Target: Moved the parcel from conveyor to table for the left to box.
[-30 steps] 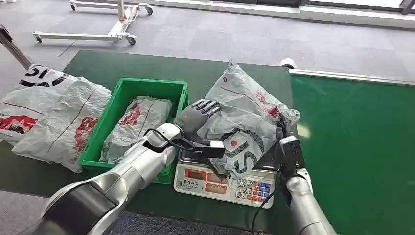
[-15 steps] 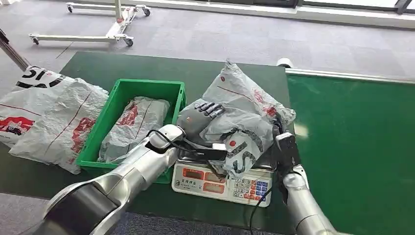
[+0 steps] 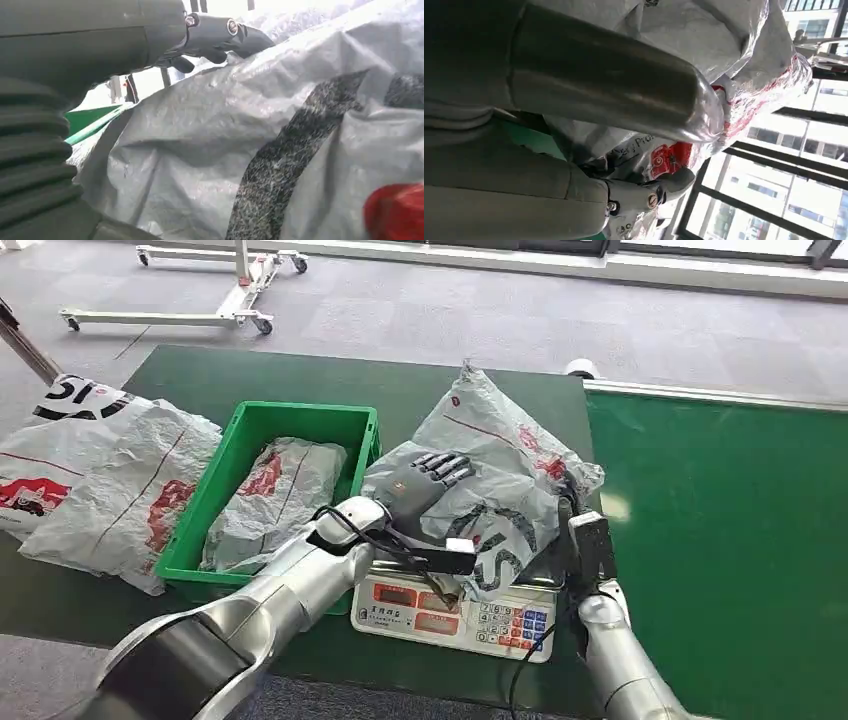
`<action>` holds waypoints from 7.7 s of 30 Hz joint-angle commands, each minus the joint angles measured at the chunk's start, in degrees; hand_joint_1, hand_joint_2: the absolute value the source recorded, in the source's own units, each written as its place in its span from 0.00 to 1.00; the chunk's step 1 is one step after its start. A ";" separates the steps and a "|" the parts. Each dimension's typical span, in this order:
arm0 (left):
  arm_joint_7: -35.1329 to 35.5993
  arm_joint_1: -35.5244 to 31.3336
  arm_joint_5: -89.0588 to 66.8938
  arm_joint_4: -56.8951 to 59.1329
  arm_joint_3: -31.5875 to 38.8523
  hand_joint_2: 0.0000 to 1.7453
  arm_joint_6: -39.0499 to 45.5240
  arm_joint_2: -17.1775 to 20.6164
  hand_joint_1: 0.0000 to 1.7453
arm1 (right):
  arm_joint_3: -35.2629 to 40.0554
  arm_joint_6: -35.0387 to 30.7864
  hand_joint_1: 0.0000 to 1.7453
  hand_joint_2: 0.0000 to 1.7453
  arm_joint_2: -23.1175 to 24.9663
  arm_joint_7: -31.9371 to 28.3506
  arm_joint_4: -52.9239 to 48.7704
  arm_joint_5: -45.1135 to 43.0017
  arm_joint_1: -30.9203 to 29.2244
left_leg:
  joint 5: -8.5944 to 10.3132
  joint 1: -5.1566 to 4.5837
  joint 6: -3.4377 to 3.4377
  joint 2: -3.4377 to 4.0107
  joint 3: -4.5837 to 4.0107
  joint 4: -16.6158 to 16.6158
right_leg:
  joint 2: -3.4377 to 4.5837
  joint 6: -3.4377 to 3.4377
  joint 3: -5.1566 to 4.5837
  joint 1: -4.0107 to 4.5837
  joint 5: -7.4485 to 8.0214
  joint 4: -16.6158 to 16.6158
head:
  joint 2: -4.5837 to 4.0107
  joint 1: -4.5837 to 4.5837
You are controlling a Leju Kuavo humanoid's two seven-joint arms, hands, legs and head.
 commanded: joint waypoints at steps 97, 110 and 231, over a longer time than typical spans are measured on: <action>-10.74 -3.13 24.30 -21.10 7.41 1.00 3.70 17.20 1.00 | -1.15 -2.70 0.00 0.00 -3.83 0.22 -6.21 -7.40 6.00 | 0.11 0.06 -0.15 -0.07 -0.23 0.04 | 0.44 -0.17 -0.41 0.05 0.09 0.21 | 0.00 0.00; -7.00 26.04 43.56 -65.29 58.23 1.00 0.36 37.95 1.00 | -11.76 -1.75 0.00 0.00 -1.16 4.05 -24.21 -0.82 17.41 | -0.14 -0.09 -0.36 0.80 0.45 -0.61 | 1.45 -0.41 -0.27 -0.13 -0.16 0.09 | 0.00 0.00; -7.43 24.41 35.89 -56.12 50.03 1.00 1.31 31.79 1.00 | -11.92 -1.49 0.00 0.00 -1.07 4.29 -24.14 -1.02 18.13 | -0.05 0.02 -0.45 -0.28 -0.12 -0.29 | 0.11 -0.44 -0.42 0.01 -0.41 0.23 | 0.00 -0.02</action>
